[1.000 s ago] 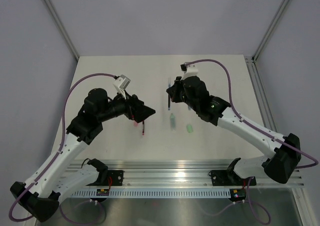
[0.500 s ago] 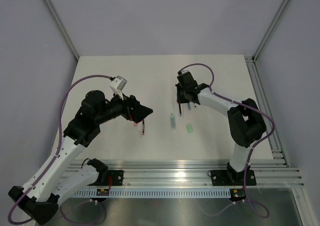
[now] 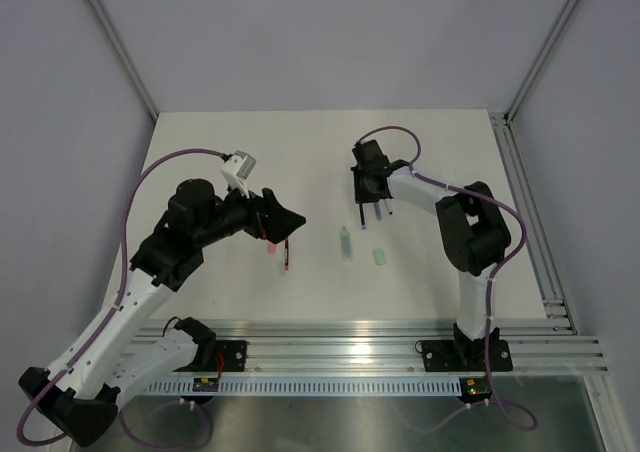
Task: Insert the pens into the pen caps
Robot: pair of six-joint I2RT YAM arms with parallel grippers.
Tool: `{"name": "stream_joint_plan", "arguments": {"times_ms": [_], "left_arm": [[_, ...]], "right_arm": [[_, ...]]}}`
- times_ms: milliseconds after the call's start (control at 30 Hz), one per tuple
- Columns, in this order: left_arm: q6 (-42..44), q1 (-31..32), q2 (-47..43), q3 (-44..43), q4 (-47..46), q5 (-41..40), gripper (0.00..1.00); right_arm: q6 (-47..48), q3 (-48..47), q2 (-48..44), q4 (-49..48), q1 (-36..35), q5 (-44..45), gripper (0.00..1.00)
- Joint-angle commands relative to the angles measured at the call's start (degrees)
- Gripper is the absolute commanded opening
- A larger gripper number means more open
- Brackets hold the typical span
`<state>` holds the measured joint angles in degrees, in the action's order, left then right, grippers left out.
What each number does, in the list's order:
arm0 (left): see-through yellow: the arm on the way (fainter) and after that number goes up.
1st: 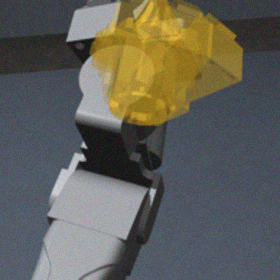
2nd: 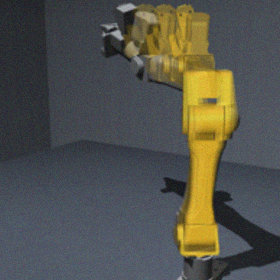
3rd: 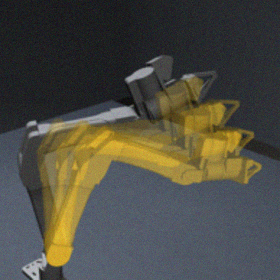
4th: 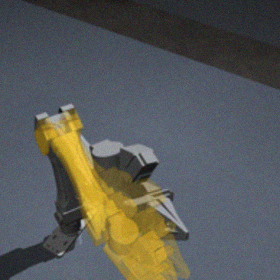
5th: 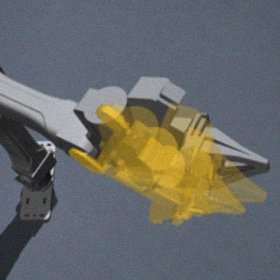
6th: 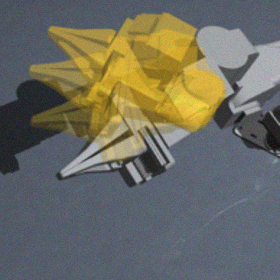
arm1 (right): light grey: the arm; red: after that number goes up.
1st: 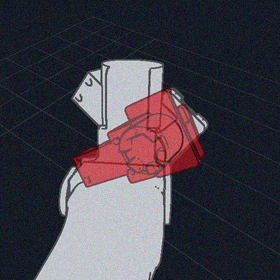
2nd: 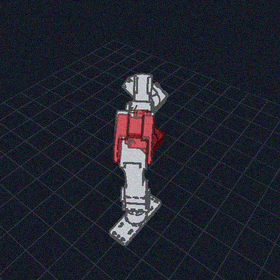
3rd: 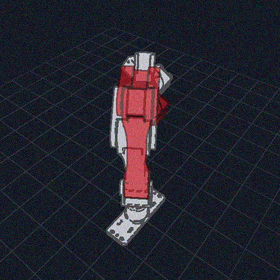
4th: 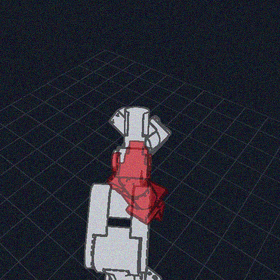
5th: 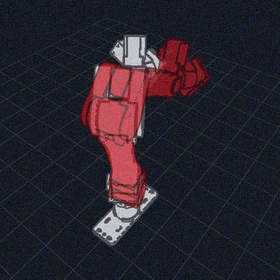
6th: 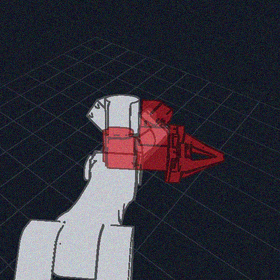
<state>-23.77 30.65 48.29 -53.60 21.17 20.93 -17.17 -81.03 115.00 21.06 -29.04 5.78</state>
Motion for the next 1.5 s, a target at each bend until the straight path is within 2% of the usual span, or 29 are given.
{"name": "stream_joint_plan", "arguments": {"times_ms": [0, 267, 400, 500, 700, 867, 933, 1067, 1200, 1333, 1467], "left_arm": [[-0.14, -0.33, 0.66, -1.85, -1.04, -1.77, 0.99], [-0.66, -0.33, 0.84, -1.68, -1.13, -1.15, 0.99], [-0.84, -0.33, 1.1, -1.68, -1.3, -0.98, 0.99], [-1.19, -0.33, 1.1, -1.51, -1.48, -0.71, 0.99], [-0.84, -0.33, 1.1, -1.59, -1.13, -1.59, 0.99], [-0.75, -0.33, 0.14, -1.5, -1.13, -2.82, 0.99], [-0.75, -0.33, -0.13, -1.42, -1.31, -3.35, 0.99], [-1.1, -0.51, -2.76, -0.71, -3.15, -4.14, 0.99], [-0.4, -1.12, -10.56, 0.95, -5.34, -8.08, 0.99], [-0.75, -3.76, -18.47, 3.32, -8.95, -10.29, 0.99], [-0.58, -5.69, -22.01, 3.51, -9.39, -12.05, 0.99]], "right_arm": [[1.35, -2.9, 0.75, 0.82, 0.65, 1.33, 0.07], [0.73, -4.04, 2.24, 2.23, 1.0, 4.06, 0.13], [0.29, -3.87, 1.81, 2.32, 1.0, 5.11, 0.27], [0.03, -3.78, 1.19, 2.23, 1.0, 4.59, 0.31], [-1.02, -3.25, -3.55, 2.49, 1.0, 5.03, 0.36], [-4.01, 2.36, -12.94, -1.45, 0.21, 0.56, 0.37], [-5.16, 4.74, -16.12, -3.13, -1.98, -1.03, 0.36], [-7.7, 6.59, -19.02, -5.06, -8.57, 1.95, 0.36], [-10.78, 8.79, -20.17, -8.49, -14.81, 3.26, 0.36], [-13.41, 7.56, -17.45, -8.23, -20.79, 8.01, 0.35], [-14.91, 4.05, -12.8, -4.37, -25.36, 12.05, 0.38]]}}
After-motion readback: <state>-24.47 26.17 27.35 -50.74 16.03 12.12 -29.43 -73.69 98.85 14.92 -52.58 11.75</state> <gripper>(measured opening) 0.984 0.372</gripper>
